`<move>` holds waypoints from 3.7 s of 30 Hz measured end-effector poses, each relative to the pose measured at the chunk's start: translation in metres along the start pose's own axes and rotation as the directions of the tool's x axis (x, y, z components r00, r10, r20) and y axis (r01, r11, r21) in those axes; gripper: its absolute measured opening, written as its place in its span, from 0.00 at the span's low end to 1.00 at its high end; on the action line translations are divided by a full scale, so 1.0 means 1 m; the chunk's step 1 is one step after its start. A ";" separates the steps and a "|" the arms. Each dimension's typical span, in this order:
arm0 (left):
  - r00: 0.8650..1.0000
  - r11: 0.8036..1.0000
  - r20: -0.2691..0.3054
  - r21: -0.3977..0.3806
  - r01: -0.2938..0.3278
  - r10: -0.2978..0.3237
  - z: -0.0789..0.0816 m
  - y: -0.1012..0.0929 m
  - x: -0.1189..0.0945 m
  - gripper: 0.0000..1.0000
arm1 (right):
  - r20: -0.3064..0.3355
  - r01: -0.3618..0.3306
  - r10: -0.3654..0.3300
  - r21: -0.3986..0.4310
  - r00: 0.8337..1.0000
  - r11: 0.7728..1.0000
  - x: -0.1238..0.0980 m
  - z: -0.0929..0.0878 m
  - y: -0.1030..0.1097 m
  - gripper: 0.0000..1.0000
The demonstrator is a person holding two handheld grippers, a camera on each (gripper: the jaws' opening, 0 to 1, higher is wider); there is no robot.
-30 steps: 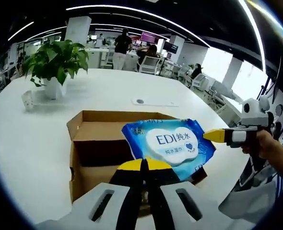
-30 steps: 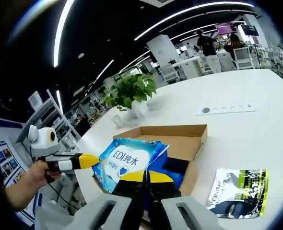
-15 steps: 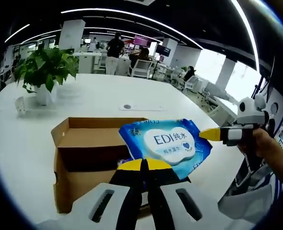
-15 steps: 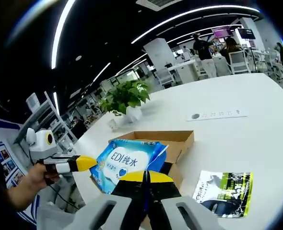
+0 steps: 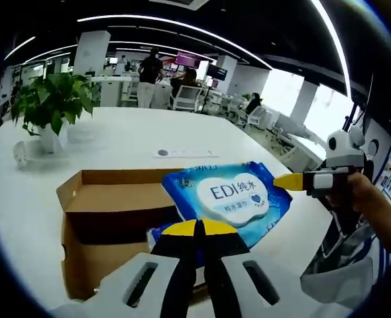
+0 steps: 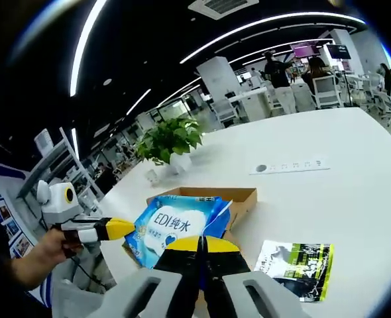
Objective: Operate the shoe box by opening the lid, removing the specified soft item, and placing it in the target area until the item is outside and the box remains undamaged.
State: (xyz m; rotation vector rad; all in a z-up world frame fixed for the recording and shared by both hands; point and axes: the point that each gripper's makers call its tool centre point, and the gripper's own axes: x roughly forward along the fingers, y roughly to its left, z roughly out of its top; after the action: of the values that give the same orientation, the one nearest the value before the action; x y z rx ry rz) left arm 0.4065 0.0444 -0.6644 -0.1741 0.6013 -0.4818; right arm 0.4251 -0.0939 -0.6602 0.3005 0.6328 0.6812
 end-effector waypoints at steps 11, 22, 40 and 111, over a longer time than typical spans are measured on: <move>1.000 1.000 -0.012 0.018 0.020 -0.020 0.005 -0.013 0.010 0.00 | 0.012 0.015 -0.015 0.016 1.000 1.000 -0.010 0.002 -0.010 0.00; 0.999 0.998 -0.019 0.035 0.051 -0.050 0.008 -0.037 0.031 0.00 | 0.021 0.051 -0.051 0.034 0.998 0.998 -0.029 0.008 -0.033 0.00; 0.995 0.995 -0.043 0.050 0.087 -0.085 0.007 -0.060 0.057 0.00 | 0.036 0.096 -0.098 0.069 0.994 0.993 -0.048 0.009 -0.063 0.00; 0.921 0.948 -0.378 0.251 0.197 -0.092 -0.082 -0.085 0.169 0.00 | -0.119 0.273 -0.255 0.177 0.960 0.946 -0.023 -0.070 -0.189 0.00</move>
State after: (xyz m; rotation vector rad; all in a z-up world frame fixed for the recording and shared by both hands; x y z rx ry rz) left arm 0.4478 -0.1134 -0.7905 0.1518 0.8756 -0.7493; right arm 0.4599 -0.2457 -0.7898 0.3553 0.8156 0.3778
